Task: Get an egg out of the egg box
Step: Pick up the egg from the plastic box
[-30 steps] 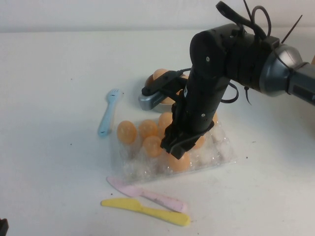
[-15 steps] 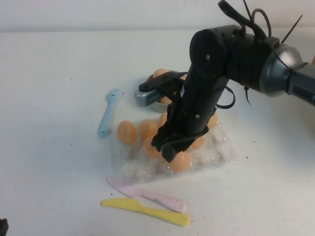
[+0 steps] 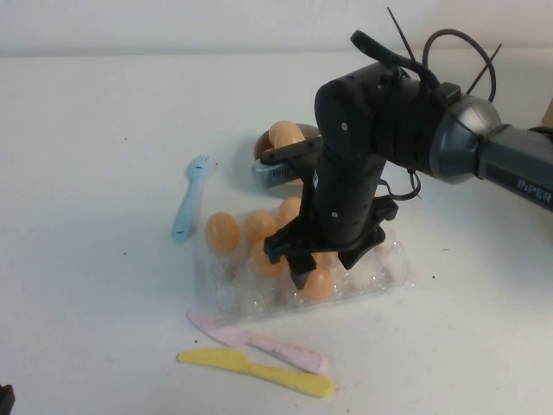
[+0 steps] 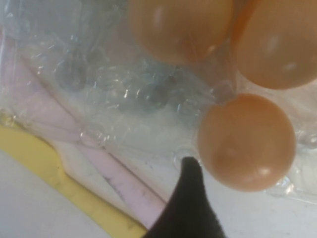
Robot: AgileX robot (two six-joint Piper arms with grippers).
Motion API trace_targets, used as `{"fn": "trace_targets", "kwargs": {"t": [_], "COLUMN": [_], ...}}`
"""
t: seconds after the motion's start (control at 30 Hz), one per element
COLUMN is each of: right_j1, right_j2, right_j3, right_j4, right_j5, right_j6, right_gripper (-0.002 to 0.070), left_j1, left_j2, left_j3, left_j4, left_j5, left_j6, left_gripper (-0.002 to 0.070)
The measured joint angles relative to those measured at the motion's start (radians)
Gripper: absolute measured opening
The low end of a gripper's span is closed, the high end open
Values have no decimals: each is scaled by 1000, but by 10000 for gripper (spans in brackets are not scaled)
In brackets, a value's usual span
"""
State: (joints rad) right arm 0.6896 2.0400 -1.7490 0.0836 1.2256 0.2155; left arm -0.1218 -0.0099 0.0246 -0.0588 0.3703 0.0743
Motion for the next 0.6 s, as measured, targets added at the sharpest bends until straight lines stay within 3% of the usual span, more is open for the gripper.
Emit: {"fn": "trace_targets", "kwargs": {"t": [0.6], "right_j1": [17], "right_j2": [20], "right_j3": [0], "right_j4": [-17], "right_j5": [-6], "right_j6": [124], "right_gripper": [513], "left_j1": [0], "left_j2": [0], "left_j3": [0], "left_j4": [0], "left_j5": [0], "left_j6": [0], "left_gripper": [-4]}}
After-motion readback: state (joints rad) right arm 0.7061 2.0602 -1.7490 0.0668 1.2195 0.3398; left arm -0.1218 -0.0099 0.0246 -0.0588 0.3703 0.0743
